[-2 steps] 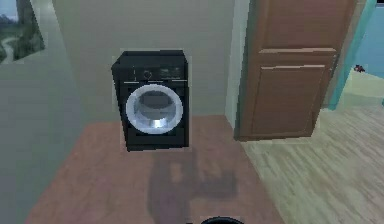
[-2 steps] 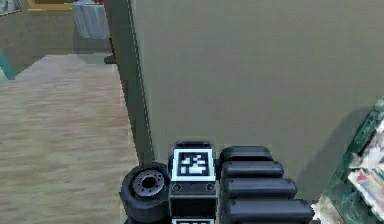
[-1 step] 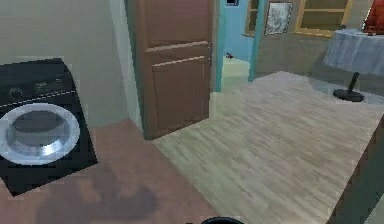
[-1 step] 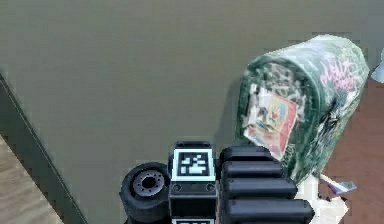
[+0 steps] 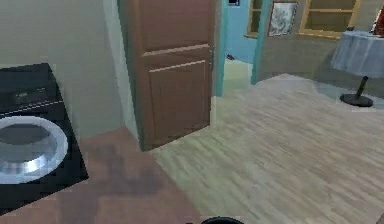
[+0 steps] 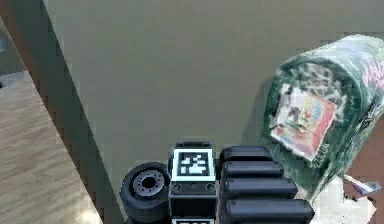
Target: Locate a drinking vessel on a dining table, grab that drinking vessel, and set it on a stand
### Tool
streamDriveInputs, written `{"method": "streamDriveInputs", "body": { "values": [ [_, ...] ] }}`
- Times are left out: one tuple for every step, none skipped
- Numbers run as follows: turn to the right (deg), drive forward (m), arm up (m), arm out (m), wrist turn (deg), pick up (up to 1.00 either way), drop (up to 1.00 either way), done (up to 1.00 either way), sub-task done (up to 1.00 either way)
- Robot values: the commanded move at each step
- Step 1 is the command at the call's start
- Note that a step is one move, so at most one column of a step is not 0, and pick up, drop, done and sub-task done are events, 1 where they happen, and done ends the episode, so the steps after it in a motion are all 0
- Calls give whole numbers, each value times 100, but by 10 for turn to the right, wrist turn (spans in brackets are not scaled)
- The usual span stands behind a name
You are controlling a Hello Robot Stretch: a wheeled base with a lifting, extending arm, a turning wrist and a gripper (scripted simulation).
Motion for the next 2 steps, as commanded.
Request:
{"method": "streamDriveInputs", "body": {
  "values": [
    [0,60,0,0,0,0,0,0,0],
    [240,0,0,0,0,0,0,0,0]
  ]
}}
